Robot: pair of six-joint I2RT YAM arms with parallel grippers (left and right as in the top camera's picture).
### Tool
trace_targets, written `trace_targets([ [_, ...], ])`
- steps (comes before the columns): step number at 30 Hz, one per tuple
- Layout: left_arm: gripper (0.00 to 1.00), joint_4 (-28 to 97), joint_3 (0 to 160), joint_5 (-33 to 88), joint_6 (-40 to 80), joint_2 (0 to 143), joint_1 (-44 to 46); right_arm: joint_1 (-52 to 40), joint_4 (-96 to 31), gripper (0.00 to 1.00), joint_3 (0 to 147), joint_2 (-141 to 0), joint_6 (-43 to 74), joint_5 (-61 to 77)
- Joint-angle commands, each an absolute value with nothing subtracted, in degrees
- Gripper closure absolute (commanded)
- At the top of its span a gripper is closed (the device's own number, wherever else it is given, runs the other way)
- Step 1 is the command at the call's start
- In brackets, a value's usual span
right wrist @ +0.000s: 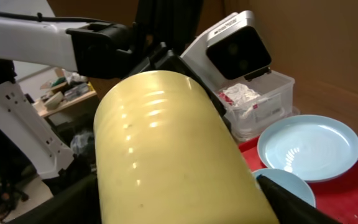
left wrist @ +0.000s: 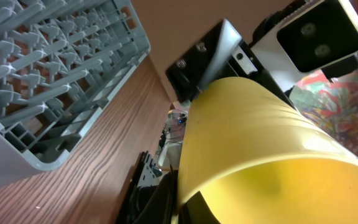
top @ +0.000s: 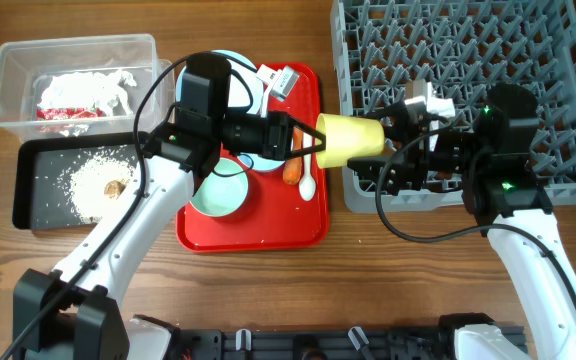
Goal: Sort waste into correct bins and load items into the dishwasher rack
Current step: 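Close the right gripper on the yellow cup held by the left gripper, then open the left gripper and pull it back from the cup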
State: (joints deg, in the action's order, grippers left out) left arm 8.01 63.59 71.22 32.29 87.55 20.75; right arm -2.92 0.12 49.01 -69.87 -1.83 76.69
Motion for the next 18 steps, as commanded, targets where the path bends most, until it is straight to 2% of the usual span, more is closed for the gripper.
trace_targets([
  [1,0.96,7.7,64.1,73.6,32.2,87.9,21.6,-3.0,0.8,0.25,50.3,-70.3,-2.8,76.6],
  [4,0.95,7.7,64.1,73.4,32.2,87.9,21.6,-3.0,0.8,0.3,50.3,-70.3,-2.8,76.6],
  [7,0.82,7.7,64.1,73.3,32.2,87.9,21.6,-3.0,0.8,0.41,50.3,-70.3,-2.8,76.6],
  [15,0.7,7.7,64.1,70.7,32.2,87.9,21.6,-3.0,0.8,0.5,50.3,-70.3,-1.2,75.9],
  [18,0.66,8.2,64.1,68.6,31.9,87.9,21.5,-3.0,0.8,0.56,50.3,-70.3,1.8,72.3],
])
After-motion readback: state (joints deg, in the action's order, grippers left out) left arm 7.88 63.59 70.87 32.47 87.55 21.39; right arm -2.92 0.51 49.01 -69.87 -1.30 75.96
